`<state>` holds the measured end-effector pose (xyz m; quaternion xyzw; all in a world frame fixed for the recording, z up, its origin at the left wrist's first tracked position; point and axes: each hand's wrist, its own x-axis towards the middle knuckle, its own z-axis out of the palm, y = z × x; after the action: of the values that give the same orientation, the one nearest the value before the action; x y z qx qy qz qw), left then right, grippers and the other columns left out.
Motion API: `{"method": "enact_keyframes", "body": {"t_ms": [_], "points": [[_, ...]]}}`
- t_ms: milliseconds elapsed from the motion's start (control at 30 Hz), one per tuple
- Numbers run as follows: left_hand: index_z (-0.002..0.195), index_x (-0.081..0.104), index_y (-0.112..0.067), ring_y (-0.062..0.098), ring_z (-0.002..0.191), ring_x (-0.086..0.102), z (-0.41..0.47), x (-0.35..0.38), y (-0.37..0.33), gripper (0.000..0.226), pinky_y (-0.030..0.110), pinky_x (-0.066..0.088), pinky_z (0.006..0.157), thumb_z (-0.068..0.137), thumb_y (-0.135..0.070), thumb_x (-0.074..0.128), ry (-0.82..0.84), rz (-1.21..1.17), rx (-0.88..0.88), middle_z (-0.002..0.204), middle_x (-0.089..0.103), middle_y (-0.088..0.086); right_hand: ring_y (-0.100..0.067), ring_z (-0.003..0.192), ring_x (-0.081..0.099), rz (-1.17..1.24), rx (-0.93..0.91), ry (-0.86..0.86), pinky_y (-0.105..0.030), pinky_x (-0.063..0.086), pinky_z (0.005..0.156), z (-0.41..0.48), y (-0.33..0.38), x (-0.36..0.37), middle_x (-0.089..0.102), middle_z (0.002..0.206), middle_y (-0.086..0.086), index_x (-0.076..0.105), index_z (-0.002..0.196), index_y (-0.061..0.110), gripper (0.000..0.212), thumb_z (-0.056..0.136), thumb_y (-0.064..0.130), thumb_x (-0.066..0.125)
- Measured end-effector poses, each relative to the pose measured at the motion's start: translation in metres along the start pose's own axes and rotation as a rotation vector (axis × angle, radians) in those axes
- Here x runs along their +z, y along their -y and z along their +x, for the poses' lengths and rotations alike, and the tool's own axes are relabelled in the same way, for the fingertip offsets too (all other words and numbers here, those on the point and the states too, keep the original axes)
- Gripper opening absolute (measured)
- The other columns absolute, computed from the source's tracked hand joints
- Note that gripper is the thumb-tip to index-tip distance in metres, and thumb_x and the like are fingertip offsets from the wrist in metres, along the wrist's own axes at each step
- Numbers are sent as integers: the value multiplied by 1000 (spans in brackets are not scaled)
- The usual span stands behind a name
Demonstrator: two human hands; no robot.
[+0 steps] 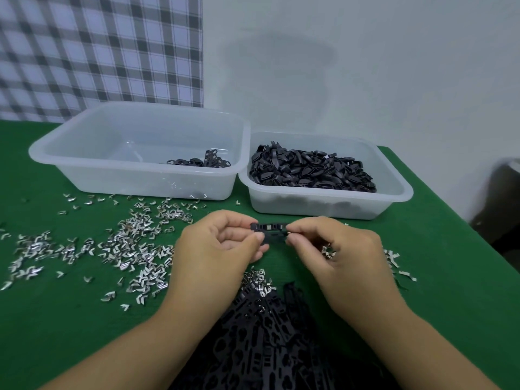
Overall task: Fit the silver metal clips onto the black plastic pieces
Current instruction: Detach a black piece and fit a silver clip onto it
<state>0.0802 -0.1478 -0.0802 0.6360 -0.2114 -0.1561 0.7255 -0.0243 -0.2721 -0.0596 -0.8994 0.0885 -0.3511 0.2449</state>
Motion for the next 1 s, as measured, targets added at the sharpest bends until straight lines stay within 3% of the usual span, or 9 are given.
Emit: {"method": "enact_keyframes", "body": {"t_ms": [333,500,633,833,1000], "points": [[84,70,-22,17,67,73,-4,2,-1,26,23,59,65,82,3,66,105,91,31,70,73,4,-10,64,57,51,-72,-103,-28,46,59,1,3,5,63,69,5,69,83,15,11,77,7,64],[94,71,-32,6,66,70,-10,4,-5,36,19,56,65,85,1,61,170,328,213,75,68,-2,-10,62,56,133,-19,-91,-26,45,57,-1,4,8,62,65,2,68,82,18,12,76,8,64],[98,73,-27,14,66,63,-13,6,-9,27,31,53,62,85,-7,59,169,473,356,80,60,-5,-8,61,54,177,6,-94,-18,44,58,-1,4,9,62,66,2,68,83,20,13,77,9,65],[93,73,-28,11,66,62,-14,6,-10,24,27,53,61,83,-11,60,152,448,349,78,60,-8,-9,63,58,86,-38,-130,-25,47,59,-1,3,7,64,67,4,70,82,14,8,76,9,67],[96,72,-30,9,66,69,-13,6,-7,33,19,56,63,83,0,63,159,326,238,80,66,-7,-14,73,56,18,-61,-128,-27,46,66,0,1,7,61,76,6,70,82,13,6,77,10,69]]}}
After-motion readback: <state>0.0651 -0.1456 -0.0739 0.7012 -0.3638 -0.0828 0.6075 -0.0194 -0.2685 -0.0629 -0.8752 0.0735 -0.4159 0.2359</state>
